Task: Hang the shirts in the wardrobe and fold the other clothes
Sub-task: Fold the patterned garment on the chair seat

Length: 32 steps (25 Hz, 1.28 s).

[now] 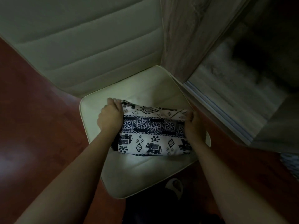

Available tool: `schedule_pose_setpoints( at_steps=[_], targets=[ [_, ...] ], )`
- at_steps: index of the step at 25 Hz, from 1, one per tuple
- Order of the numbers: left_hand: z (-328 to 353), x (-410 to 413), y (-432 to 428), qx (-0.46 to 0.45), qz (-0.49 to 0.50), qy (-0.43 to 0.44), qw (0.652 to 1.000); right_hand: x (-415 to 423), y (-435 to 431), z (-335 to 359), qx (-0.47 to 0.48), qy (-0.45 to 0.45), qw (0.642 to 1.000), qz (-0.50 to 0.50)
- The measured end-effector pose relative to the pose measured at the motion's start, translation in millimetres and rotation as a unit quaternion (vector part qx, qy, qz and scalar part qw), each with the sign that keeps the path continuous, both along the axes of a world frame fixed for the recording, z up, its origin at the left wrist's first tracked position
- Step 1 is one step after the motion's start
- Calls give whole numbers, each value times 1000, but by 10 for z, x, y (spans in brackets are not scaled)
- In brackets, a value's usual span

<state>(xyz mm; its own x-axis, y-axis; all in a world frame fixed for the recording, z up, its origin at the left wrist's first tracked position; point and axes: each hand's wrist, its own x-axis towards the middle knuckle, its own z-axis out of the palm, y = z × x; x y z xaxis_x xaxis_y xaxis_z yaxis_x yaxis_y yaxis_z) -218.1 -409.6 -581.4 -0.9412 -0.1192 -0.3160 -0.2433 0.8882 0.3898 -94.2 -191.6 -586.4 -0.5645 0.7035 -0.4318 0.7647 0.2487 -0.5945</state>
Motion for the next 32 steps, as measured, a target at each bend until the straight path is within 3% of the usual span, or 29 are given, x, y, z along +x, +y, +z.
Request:
schedule_pose_setpoints(
  at_steps=[4,8,9,11,14,18,21,26,32],
  targets=[
    [17,-16,-45,-9,54,-5,998,5,28,23,90,-11,996,-27],
    [189,215,-35,72,23,131,989,139,-151,118,174,-46,983,-20],
    [176,331,-90,74,4,128,989,225,-206,121,174,-50,983,-26],
    [38,518,-264,92,0,30,995,388,-301,126,113,-47,992,-38],
    [-135,597,-467,178,50,-109,977,524,-405,26,-8,-46,998,-46],
    [-114,541,-431,219,70,-155,961,464,-410,-67,-39,-22,999,-26],
    [-81,508,-380,216,38,-169,961,417,-447,-122,20,-17,999,25],
    [213,485,-145,204,-36,-28,978,364,-478,151,46,80,995,-25],
    [1371,29,420,251,-74,123,957,4,-12,1423,122,242,959,-80]
  ],
)
